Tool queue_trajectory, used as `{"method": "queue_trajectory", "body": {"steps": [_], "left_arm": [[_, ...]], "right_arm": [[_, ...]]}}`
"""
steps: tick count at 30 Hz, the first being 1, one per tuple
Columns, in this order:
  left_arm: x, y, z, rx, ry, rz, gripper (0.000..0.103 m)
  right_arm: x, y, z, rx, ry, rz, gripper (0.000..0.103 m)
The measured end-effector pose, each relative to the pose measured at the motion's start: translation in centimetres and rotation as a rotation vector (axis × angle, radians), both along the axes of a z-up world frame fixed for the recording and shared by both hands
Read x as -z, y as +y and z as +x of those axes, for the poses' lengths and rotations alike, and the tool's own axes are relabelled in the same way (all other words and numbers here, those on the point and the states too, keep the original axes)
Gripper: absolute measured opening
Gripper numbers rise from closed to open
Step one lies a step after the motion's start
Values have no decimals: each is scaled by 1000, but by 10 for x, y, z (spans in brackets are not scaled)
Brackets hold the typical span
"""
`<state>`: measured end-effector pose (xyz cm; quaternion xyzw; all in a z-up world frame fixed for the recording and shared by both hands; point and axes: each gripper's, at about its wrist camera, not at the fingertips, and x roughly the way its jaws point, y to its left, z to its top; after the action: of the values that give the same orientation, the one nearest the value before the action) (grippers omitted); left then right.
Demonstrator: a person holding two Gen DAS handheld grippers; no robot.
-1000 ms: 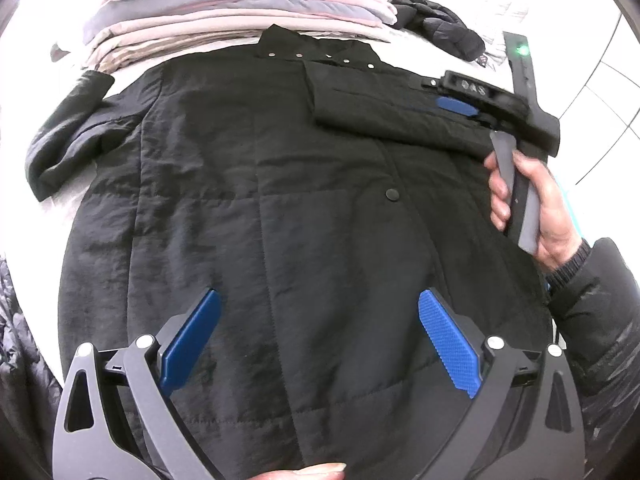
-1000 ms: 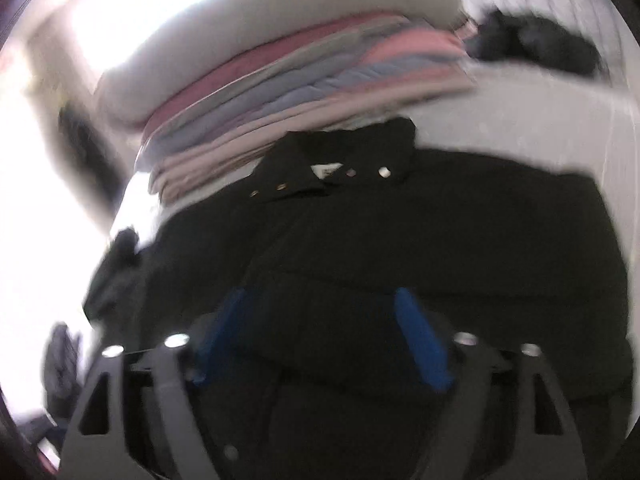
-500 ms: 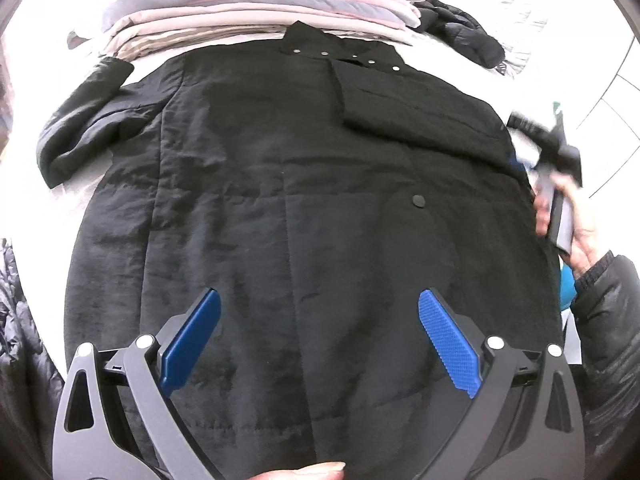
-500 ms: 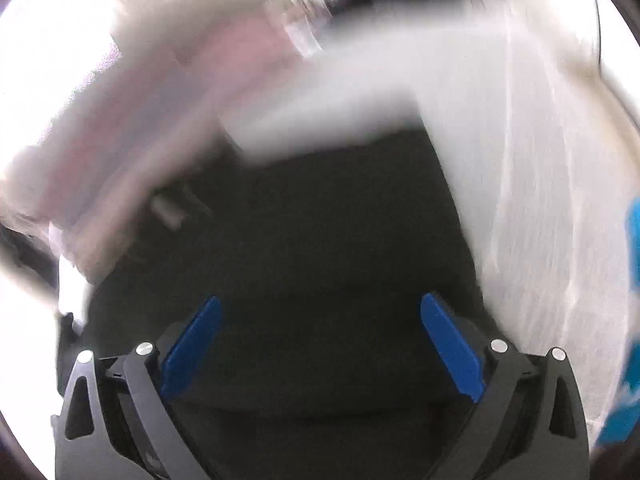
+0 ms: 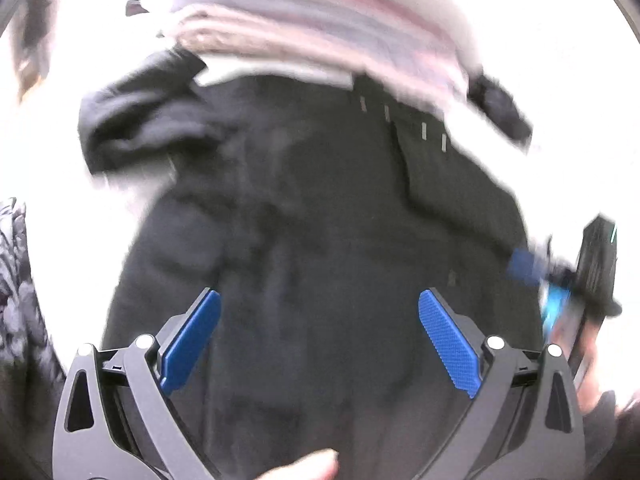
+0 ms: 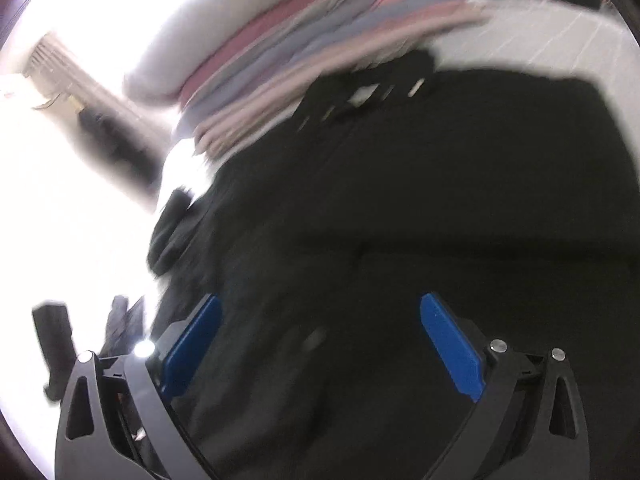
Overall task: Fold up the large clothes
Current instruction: 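Reach the left gripper to the other sleeve cuff and close it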
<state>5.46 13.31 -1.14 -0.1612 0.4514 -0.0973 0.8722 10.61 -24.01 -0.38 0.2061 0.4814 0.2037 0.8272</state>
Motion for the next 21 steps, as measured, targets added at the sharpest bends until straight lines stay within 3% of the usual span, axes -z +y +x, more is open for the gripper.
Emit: {"method": "queue_trajectory", "body": {"steps": [3,7,9,11,13,16,19,21], "left_arm": [[-5,34,22,-71,-6,-65,95],[-23,80,46,-248,-59,-35,95],[-36,96,66,-351,-100,90,95],[-38,100,87,-385,-98,221,95],[-28,94,116,-353,-53,375,95],[-9,67,157,-288,-44,699,95],[0,45,186,-273,-69,910,95],[4,34,209,-277,-72,1002,95]], "right_arm": [[10,36,-21,-81,62,64,96],[8,78,-39,-194,70,50,96],[5,91,-45,-224,69,33,96],[6,101,-47,-243,70,22,96],[6,100,-49,-248,81,33,96],[10,100,-43,-237,99,52,96],[10,94,-40,-224,117,77,96],[9,94,-40,-228,117,80,96]]}}
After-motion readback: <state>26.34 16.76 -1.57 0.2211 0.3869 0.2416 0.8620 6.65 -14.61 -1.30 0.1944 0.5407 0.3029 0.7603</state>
